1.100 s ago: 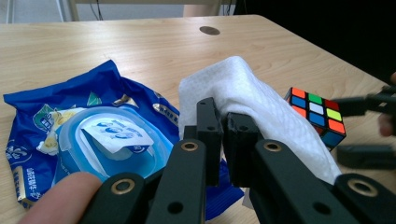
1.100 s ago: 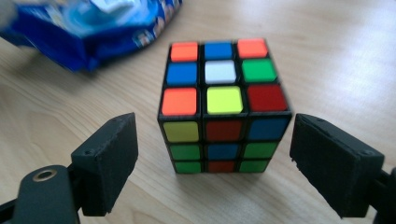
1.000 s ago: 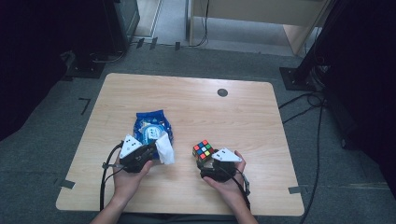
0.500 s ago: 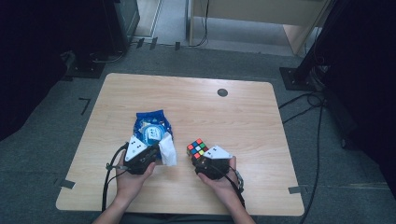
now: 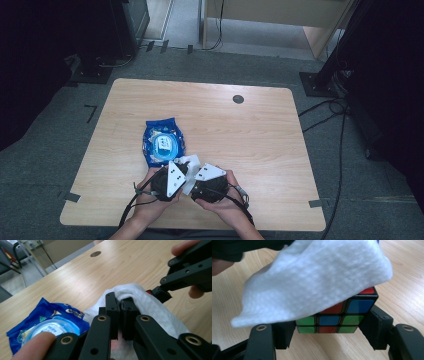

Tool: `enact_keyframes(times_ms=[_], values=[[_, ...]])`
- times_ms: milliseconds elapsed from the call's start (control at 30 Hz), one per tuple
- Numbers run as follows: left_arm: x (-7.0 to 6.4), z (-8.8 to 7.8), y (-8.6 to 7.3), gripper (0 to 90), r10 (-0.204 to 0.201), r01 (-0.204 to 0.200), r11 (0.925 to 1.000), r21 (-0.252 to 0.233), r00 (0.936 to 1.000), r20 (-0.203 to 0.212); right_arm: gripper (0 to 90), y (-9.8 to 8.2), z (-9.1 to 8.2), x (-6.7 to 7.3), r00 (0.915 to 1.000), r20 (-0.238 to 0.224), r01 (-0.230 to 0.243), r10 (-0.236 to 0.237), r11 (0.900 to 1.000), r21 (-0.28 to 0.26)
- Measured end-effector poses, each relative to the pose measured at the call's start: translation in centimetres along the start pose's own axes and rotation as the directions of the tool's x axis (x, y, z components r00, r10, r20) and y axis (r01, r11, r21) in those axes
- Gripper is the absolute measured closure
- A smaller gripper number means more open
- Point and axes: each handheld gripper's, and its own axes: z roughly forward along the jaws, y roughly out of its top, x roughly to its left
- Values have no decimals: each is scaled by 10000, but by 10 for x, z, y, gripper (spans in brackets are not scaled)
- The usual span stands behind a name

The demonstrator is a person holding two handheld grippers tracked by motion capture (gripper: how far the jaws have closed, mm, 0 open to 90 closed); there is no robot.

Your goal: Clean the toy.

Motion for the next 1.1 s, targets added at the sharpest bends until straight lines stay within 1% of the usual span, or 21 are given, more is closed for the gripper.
enact_keyframes(times_ms=[33, 67, 100, 133, 167, 200, 267, 333, 400, 433, 467, 500, 533, 600, 633, 700, 767, 867, 933, 1033, 1100], values=[[1, 0, 0, 859, -128, 128, 9999, -47, 9998, 124, 347, -1, 0, -1, 10000, 26, -54, 54, 10000, 21], [1, 0, -1, 770, -187, 187, 9998, -46, 9998, 74, 347, -2, -1, -3, 9998, 64, -184, 184, 9998, 4], [3, 0, -1, 709, -334, 334, 9994, -47, 9994, -38, 346, -2, -1, -4, 9996, 88, -259, 260, 9997, -45], [6, 0, -1, 681, -614, 614, 9981, -45, 9981, -43, 346, -2, -2, -5, 9995, 127, -284, 285, 9996, -87], [11, 0, -1, 659, -940, 940, 9956, -5, 9955, 87, 346, -2, -2, -6, 9994, 126, -310, 312, 9994, -152], [16, 0, -1, 639, -1321, 1320, 9912, 26, 9910, 216, 346, -2, -3, -7, 9994, 149, -313, 317, 9993, -225], [26, 0, -3, 630, -2115, 2113, 9774, 81, 9764, 447, 346, -3, -4, -8, 9994, 132, -328, 332, 9991, -278], [35, -1, -5, 617, -2485, 2478, 9686, 185, 9655, 783, 346, -3, -6, -10, 9990, 196, -394, 401, 9986, -345], [37, -1, -6, 610, -2553, 2542, 9668, 244, 9607, 1084, 346, -4, -8, -13, 9985, 232, -478, 488, 9981, -397], [37, -2, -7, 617, -2507, 2498, 9680, 233, 9601, 1236, 346, -5, -8, -13, 9983, 257, -521, 531, 9979, -390], [36, -2, -6, 631, -2426, 2419, 9701, 219, 9613, 1303, 346, -6, -8, -14, 9980, 296, -538, 551, 9976, -424], [34, -2, -6, 663, -2313, 2309, 9728, 177, 9646, 1270, 346, -6, -9, -15, 9979, 240, -598, 608, 9974, -407], [32, -3, -5, 663, -2198, 2198, 9755, 121, 9694, 1090, 346, -6, -9, -15, 9979, 240, -598, 608, 9974, -407], [30, -3, -4, 713, -2057, 2056, 9786, 90, 9765, 641, 346, -6, -9, -14, 9983, 190, -535, 544, 9974, -478], [31, -4, -4, 748, -2107, 2106, 9775, 75, 9769, 352, 346, -6, -9, -13, 9988, 116, -479, 486, 9975, -528], [37, -5, -6, 807, -2470, 2474, 9689, -38, 9678, 479, 346, -5, -11, -11, 9994, -161, -328, 317, 9968, -729], [42, -6, -8, 848, -2615, 2622, 9650, -51, 9635, 572, 346, -4, -13, -9, 9994, -290, -212, 187, 9959, -879], [47, -5, -12, 876, -2575, 2575, 9663, 58, 9654, 408, 346, -4, -14, -8, 9996, -229, -161, 140, 9952, -962], [48, -2, -16, 877, -2624, 2618, 9649, 199, 9641, 406, 346, -4, -14, -9, 9997, -202, -179, 161, 9954, -938], [46, 4, -24, 874, -2630, 2602, 9640, 543, 9633, 532, 346, -6, -14, -12, 9995, -112, -295, 286, 9957, -879], [44, 9, -30, 870, -2554, 2511, 9644, 827, 9657, 472, 346, -7, -15, -14, 9994, -57, -337, 333, 9956, -870]])
